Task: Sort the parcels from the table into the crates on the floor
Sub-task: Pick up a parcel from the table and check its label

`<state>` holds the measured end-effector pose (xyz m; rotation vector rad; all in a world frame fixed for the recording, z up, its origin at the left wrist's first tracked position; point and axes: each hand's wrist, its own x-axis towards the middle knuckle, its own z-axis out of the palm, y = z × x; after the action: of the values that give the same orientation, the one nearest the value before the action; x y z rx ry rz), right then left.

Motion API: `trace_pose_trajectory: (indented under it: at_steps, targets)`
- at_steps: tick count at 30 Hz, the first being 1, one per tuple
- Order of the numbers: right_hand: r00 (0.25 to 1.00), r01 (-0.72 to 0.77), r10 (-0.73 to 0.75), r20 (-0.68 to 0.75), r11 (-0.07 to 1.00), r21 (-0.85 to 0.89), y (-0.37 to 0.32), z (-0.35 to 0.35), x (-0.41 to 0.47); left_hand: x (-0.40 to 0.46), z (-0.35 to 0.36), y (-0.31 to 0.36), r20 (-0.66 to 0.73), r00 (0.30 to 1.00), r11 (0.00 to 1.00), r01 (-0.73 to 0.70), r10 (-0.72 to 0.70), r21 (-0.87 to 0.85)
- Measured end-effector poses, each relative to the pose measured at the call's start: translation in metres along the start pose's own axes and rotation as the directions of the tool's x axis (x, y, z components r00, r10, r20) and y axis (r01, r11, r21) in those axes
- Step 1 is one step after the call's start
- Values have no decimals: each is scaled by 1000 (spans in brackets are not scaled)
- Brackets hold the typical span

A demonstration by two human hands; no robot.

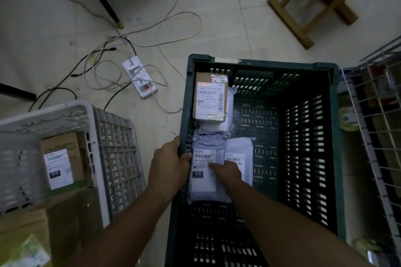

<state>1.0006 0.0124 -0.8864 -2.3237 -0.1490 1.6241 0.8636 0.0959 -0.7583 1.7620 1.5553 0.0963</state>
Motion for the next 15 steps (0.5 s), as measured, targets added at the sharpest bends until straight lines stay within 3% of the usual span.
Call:
trace_pose_trajectory:
  at_steps: [4, 9, 12, 15]
  targets:
    - [997, 43, -36, 61, 993, -109, -8, -14, -27, -1, -1, 2, 20, 1000, 998, -2, 1, 60]
    - [984, 152, -116, 134, 941, -301, -21, -54, -82, -17, -24, 18, 145, 989, 959, -48, 7, 281]
    - [968, 239, -189, 166, 897, -372, -38, -79, -128, -44, -51, 41, 233, 967, 952, -165, 105, 257]
    - [931, 365, -300, 210, 795, -485, -59, -109, -188, -77, -86, 65, 242, 957, 877, -252, 162, 408]
